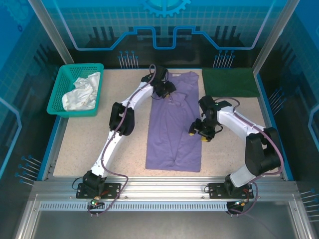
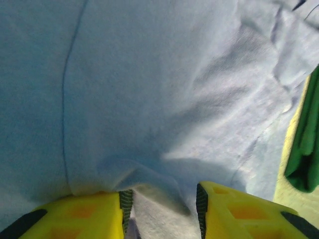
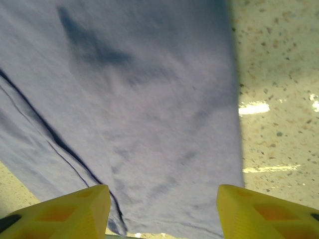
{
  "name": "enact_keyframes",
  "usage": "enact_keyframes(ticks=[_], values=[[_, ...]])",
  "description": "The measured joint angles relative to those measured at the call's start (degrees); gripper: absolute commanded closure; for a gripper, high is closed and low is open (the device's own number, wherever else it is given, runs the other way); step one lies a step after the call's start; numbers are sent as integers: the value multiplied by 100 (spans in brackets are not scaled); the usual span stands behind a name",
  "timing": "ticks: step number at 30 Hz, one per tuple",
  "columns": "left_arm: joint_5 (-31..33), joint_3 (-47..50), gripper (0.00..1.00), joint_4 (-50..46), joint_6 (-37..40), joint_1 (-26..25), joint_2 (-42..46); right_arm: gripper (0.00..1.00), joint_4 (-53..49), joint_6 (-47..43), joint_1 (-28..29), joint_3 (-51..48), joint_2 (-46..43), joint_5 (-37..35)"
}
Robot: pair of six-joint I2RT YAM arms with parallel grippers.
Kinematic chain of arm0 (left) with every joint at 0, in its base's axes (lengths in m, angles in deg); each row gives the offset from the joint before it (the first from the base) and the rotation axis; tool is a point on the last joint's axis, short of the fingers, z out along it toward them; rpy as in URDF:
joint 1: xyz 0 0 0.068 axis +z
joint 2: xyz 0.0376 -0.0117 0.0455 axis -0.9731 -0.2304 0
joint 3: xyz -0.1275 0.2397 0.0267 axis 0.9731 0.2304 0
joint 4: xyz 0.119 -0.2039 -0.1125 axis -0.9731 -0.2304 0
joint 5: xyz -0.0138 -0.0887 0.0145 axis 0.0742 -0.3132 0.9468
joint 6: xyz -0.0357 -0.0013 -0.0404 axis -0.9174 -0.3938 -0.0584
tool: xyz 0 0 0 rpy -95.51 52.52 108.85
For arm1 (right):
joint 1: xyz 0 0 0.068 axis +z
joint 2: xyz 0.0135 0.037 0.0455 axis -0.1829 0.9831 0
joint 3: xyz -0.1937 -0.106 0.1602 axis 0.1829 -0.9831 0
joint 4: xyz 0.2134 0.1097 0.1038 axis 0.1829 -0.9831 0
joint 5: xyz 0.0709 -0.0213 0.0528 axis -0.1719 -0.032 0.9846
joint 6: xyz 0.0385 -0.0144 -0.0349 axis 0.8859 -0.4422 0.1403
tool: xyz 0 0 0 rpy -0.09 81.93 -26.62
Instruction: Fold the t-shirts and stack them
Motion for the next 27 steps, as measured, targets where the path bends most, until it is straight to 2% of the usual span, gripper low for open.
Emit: enact_keyframes(ticks=[3, 8, 12, 14, 16, 20, 23, 27], values=[[2, -98, 55, 136, -175, 57, -85, 38, -57, 39, 0, -120, -7, -2], [-116, 118, 43, 225, -293, 87, 59, 35, -79, 50, 0, -385, -42, 22], [-251, 1137, 34, 223, -282, 85, 800, 34, -105, -37, 0, -748, -184, 203], [-365, 1827, 26, 238, -267, 85, 1368, 33, -103, -81, 0, -988, -319, 289], [-516, 2610, 24, 337, -223, 85, 2044, 34, -101, -98, 0, -1279, -511, 380], [-927, 4448, 30, 529, -39, 81, 3713, 37, -35, -96, 9, -1917, -850, 732], [-1180, 5825, 38, 503, 275, 57, 4892, 39, 153, -96, 92, -2236, -890, 960], [-1414, 7608, 43, 166, 656, 20, 6089, 43, 431, -96, 337, -2444, -1032, 1115]])
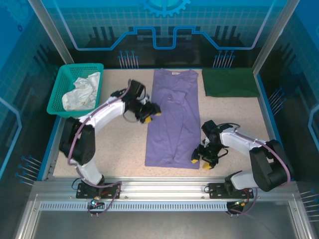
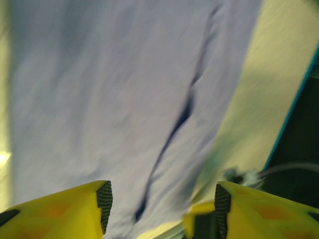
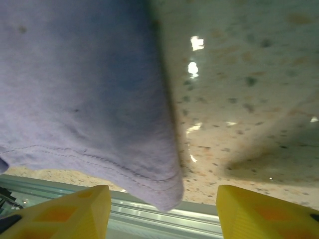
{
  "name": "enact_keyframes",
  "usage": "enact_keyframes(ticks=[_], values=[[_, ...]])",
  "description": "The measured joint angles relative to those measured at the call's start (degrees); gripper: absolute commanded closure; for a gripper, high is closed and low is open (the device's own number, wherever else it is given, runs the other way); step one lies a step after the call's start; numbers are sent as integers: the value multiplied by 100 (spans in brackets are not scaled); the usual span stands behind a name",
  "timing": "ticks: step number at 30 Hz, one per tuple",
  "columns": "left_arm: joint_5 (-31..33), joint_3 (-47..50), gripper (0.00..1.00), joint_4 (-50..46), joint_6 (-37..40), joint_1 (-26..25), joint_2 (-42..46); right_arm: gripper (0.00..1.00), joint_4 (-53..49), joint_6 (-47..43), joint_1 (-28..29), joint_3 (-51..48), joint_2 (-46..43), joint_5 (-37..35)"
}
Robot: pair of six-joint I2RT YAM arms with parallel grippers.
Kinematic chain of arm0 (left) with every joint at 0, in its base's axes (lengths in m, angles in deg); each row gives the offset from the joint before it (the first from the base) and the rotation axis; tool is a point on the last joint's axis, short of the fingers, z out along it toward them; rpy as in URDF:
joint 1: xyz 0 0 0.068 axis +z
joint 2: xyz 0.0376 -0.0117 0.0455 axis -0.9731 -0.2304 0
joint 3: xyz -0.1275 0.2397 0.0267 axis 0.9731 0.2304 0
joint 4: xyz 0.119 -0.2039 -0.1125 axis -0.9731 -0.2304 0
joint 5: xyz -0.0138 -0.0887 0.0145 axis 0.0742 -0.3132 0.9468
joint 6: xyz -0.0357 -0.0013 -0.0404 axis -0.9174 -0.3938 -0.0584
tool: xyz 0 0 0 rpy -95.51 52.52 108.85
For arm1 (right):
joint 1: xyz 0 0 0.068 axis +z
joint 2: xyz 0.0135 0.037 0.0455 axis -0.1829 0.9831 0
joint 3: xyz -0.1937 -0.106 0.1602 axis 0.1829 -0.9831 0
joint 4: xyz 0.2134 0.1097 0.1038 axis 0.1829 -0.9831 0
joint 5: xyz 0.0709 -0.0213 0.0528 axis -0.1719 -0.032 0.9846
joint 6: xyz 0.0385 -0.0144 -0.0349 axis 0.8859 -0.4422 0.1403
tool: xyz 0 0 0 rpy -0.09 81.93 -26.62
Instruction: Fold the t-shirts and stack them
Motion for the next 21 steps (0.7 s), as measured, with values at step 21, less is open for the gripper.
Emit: enact_keyframes(ticks=[21], values=[[-398, 2627, 51, -798, 494, -789, 717, 66, 715, 234, 162, -546, -372, 114]])
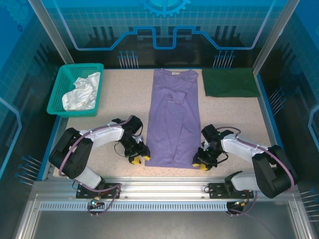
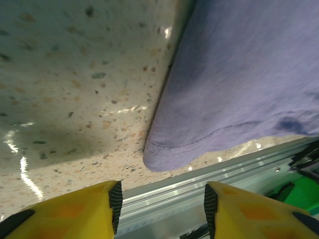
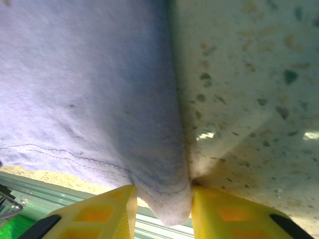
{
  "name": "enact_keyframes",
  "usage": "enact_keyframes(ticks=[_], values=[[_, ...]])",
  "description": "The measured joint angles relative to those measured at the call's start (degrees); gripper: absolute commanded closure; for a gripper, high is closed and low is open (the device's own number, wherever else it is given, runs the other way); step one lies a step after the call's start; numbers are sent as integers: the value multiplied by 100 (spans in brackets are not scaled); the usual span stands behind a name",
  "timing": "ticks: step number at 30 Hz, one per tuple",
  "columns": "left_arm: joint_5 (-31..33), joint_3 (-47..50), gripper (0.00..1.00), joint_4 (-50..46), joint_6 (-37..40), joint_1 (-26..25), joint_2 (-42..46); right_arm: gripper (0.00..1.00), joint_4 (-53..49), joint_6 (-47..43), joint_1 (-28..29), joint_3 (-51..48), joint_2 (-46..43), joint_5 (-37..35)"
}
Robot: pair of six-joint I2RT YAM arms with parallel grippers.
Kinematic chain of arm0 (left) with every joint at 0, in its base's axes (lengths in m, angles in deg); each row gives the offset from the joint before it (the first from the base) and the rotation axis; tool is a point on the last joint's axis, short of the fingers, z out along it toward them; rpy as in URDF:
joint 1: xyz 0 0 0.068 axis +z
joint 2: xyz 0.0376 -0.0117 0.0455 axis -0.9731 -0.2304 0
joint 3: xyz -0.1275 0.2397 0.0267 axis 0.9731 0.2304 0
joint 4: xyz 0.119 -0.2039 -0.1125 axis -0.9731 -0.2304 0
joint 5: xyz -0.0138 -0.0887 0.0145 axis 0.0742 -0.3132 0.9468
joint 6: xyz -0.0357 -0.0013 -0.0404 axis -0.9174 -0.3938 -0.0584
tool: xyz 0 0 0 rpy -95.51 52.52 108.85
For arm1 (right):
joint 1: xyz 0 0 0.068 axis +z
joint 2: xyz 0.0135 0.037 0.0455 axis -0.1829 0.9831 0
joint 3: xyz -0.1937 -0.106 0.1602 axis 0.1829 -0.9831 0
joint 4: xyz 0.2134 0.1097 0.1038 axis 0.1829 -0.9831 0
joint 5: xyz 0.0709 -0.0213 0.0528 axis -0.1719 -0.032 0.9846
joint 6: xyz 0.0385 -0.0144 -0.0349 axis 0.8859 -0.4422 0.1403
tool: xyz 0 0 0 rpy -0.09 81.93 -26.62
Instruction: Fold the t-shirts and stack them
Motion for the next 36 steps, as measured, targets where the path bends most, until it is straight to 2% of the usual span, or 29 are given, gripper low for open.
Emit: enact_keyframes(ticks=[12, 24, 28, 36], values=[[291, -63, 63, 13, 197, -306, -448, 74, 284, -26, 2, 0, -20, -2], [527, -396, 72, -24, 221, -389, -678, 81, 212, -70, 4, 0, 28, -50], [568, -461, 78, -55, 240, -398, -750, 83, 166, -87, 7, 2, 109, -90], [669, -520, 96, -70, 317, -503, -782, 91, 114, -87, 7, 46, 177, -90]])
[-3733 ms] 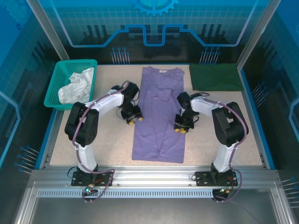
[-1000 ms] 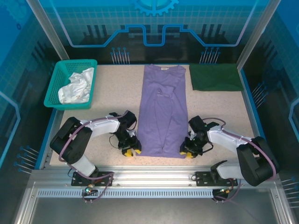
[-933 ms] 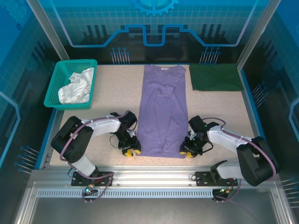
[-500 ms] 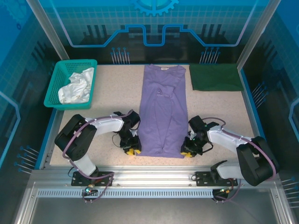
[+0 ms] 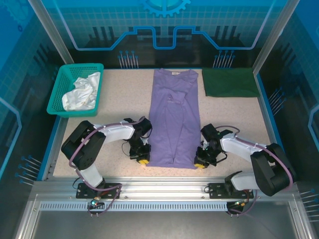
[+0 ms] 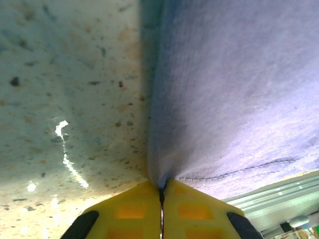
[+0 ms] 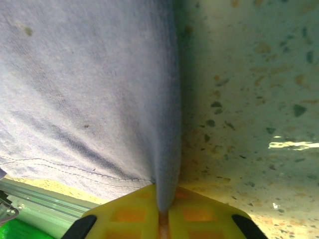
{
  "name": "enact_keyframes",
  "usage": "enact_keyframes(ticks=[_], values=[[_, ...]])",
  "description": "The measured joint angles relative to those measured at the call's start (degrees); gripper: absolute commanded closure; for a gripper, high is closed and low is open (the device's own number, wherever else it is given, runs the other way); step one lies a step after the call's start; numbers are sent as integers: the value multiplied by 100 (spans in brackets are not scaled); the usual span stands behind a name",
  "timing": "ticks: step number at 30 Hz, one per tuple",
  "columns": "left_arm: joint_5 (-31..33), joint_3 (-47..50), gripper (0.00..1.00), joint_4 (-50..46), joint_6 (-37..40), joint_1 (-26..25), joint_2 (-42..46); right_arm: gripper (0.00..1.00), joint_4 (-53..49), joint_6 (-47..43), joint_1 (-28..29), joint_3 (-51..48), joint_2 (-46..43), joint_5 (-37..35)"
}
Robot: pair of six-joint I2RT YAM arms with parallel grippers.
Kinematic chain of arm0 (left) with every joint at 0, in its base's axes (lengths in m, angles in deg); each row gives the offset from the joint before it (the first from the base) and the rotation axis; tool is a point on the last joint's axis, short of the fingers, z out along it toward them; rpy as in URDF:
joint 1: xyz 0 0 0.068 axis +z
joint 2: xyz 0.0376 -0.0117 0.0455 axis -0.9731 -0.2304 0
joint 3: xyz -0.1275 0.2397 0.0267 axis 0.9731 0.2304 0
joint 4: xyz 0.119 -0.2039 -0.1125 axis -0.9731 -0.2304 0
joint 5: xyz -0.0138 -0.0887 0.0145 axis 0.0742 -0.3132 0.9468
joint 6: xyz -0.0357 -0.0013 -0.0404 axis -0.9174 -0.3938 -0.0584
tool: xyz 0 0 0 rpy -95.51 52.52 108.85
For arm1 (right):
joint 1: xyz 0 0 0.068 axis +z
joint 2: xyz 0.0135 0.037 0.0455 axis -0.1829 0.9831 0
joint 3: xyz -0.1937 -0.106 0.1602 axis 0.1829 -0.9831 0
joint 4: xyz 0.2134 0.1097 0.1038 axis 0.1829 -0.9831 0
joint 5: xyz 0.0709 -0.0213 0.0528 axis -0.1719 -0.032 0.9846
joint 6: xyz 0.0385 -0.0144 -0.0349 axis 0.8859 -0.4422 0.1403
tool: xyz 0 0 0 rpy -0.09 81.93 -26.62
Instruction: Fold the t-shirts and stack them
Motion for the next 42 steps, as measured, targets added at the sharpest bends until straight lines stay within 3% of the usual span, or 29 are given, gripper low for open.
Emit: enact_keyframes(ticks=[6, 15, 22, 31, 42], values=[[48, 4, 100, -20, 44, -46, 33, 100, -83, -13, 4, 13, 20, -15], [94, 212, 100, -243, 96, -219, 457, 100, -223, 184, 525, -216, -341, 4], [114, -11, 100, -592, 219, -146, 839, 100, -739, 271, 452, 131, -649, -109], [131, -1692, 100, -977, 225, 925, 723, 100, -1027, 420, -885, 1731, -599, -144], [199, -4778, 100, -1121, 170, 1624, -1729, 100, -1119, 540, -1604, 4382, 2072, -170]])
